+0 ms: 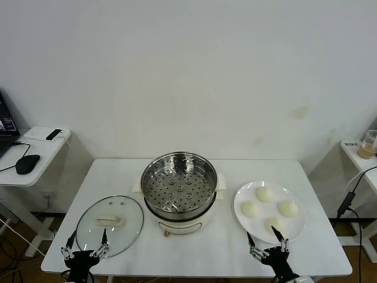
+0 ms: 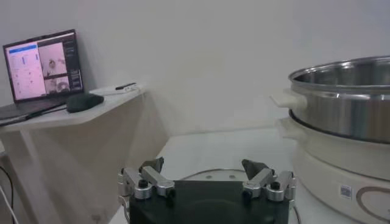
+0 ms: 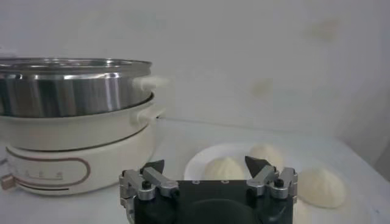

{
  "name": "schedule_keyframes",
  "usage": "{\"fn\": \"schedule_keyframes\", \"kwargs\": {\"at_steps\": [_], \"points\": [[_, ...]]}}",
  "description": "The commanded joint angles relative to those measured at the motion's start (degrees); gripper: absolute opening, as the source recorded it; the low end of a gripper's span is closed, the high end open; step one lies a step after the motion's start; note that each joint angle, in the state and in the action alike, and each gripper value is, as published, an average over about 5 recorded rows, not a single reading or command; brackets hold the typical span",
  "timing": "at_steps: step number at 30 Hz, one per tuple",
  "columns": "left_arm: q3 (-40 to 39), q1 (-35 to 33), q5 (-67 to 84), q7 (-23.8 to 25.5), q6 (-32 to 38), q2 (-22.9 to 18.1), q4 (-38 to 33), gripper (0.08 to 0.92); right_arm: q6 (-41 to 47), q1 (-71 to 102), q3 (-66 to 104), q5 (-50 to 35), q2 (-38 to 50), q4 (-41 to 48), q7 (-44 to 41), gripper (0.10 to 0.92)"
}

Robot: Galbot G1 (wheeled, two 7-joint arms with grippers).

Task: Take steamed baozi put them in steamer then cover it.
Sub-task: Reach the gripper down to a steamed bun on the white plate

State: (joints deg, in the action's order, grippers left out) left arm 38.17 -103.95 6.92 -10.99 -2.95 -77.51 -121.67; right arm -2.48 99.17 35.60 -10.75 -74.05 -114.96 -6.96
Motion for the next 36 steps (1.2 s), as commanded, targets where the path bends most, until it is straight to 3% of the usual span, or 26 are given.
{"fn": "schedule_keyframes", "kwargs": {"at_steps": [1, 13, 22, 29, 36], "points": [[-0.3, 0.5, -2.1, -1.9, -8.7, 0.2, -2.4, 0.823, 1.0, -1.9, 1.6, 3.3, 1.3, -0.6, 0.2, 0.823], [1.4, 3.1, -8.8, 0.6, -8.4, -0.1, -2.6, 0.823, 5.2, -19.5, 6.2, 25.3, 16.0, 9.1, -6.4, 0.823], [2.2, 3.0, -10.5, 1.4, -8.5, -0.1, -3.2, 0.823, 8.5, -36.9, -0.4, 39.8, 29.1, 19.9, -25.1, 0.823], [2.5, 3.2, -11.5, 2.0, -8.4, -0.2, -3.6, 0.823, 7.7, -52.2, -15.7, 38.5, 39.4, 29.2, -43.2, 0.823], [2.4, 3.9, -12.0, 2.0, -8.5, -0.5, -3.7, 0.823, 7.3, -71.3, -36.8, 35.0, 39.8, 38.5, -51.9, 0.823]]}}
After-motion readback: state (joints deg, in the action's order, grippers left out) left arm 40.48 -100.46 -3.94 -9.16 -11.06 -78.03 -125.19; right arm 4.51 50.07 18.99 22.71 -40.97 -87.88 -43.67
